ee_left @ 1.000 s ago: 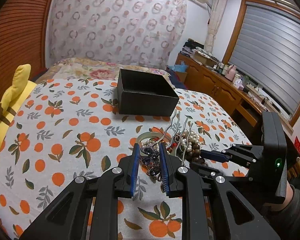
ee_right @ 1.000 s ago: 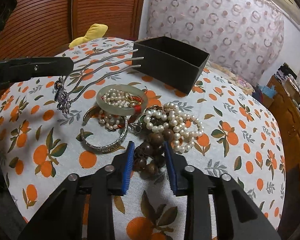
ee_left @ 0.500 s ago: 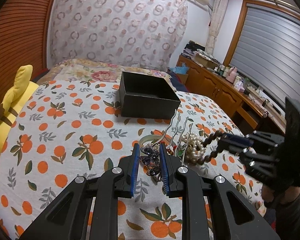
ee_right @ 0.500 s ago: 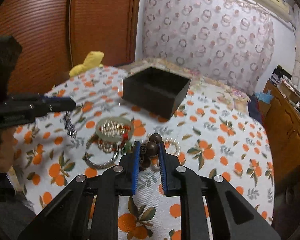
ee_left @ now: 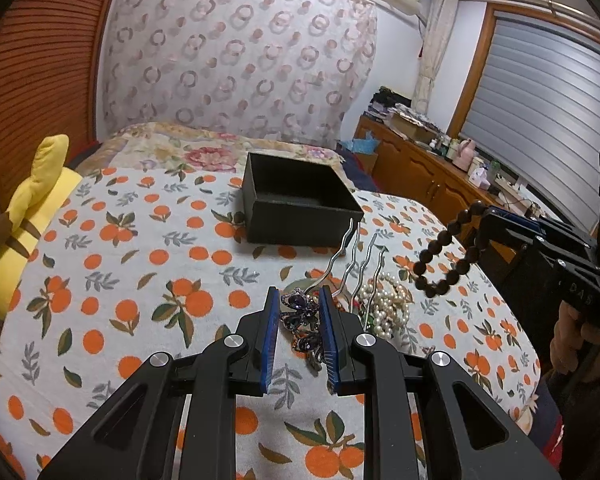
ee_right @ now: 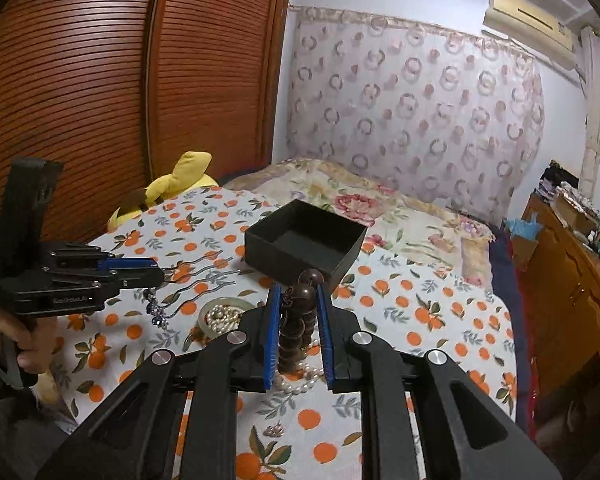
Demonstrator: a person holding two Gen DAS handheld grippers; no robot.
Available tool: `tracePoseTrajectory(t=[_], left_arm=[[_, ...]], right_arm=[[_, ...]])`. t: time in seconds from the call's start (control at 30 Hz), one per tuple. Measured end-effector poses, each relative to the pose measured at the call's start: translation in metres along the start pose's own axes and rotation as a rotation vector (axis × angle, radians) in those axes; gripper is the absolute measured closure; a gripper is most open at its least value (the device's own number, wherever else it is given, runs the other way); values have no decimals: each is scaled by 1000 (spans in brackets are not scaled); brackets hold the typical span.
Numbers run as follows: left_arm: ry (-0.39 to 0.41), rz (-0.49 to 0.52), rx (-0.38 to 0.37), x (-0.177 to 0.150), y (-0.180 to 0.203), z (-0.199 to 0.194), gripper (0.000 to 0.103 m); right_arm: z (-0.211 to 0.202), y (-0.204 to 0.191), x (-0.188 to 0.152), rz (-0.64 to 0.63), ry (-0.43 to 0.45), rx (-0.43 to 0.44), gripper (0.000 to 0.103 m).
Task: Organize jewelry
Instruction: 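Grasp the hairpins with the left tool while the right tool grasps the brown bead bracelet, then lower the hairpins into the black box and open the left tool while the right tool drops the bracelet in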
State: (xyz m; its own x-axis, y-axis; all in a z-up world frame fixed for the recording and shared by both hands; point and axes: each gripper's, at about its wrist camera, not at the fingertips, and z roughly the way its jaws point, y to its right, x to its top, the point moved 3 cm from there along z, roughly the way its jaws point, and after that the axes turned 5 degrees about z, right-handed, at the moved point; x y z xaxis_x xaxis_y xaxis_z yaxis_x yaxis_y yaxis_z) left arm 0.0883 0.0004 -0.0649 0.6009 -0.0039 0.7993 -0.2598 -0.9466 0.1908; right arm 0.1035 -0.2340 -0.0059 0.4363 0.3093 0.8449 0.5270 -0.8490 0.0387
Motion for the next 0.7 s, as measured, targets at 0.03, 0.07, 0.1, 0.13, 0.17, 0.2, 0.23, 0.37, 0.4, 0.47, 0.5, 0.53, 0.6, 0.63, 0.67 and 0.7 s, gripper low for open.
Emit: tracePoseTrajectory(t=[0.03,0.07,0.1,0.13,0.17,0.2,0.23,0.37,0.4,0.47,0.5,0.53,0.6,0.63,0.67,0.7], left_arm=[[6,3,1,3,0,-1,84],[10,5,3,5,0,-1,84],[14,8,5,7,1,-1,84],[17,12,8,10,1,-1,84],[21,17,10,14,1,0,84],[24,20,12,17,1,1,84],[27,21,15,20,0,2,84],[37,30,25,36,-4,11,84],[39,32,27,40,-4,13,84],[39,34,33,48,-7,20,84],[39,36,37,52,-9,24,84],[40,38,41,55,-10,27,84],[42,36,48,63,-14,33,84],[43,34,50,66,-15,35,84],[44,32,53,71,-17,38,84],[44,31,57,74,-19,40,84]], right_arm=[[1,2,2,-2,1,-2,83],[2,3,3,-4,0,-2,83],[4,5,5,-5,-1,-3,83],[7,7,8,-8,-3,-4,83],[8,8,9,-11,-3,-5,83],[10,9,11,-15,-2,-5,83],[12,10,13,-18,-1,-3,83],[21,15,27,-38,10,5,83],[24,16,30,-42,14,8,83],[31,19,39,-46,23,12,83],[35,21,43,-45,28,16,83],[39,22,47,-45,32,18,83],[50,24,57,-42,43,30,83],[55,25,62,-41,46,36,83],[60,26,65,-39,48,40,83],[65,26,68,-37,49,45,83]])
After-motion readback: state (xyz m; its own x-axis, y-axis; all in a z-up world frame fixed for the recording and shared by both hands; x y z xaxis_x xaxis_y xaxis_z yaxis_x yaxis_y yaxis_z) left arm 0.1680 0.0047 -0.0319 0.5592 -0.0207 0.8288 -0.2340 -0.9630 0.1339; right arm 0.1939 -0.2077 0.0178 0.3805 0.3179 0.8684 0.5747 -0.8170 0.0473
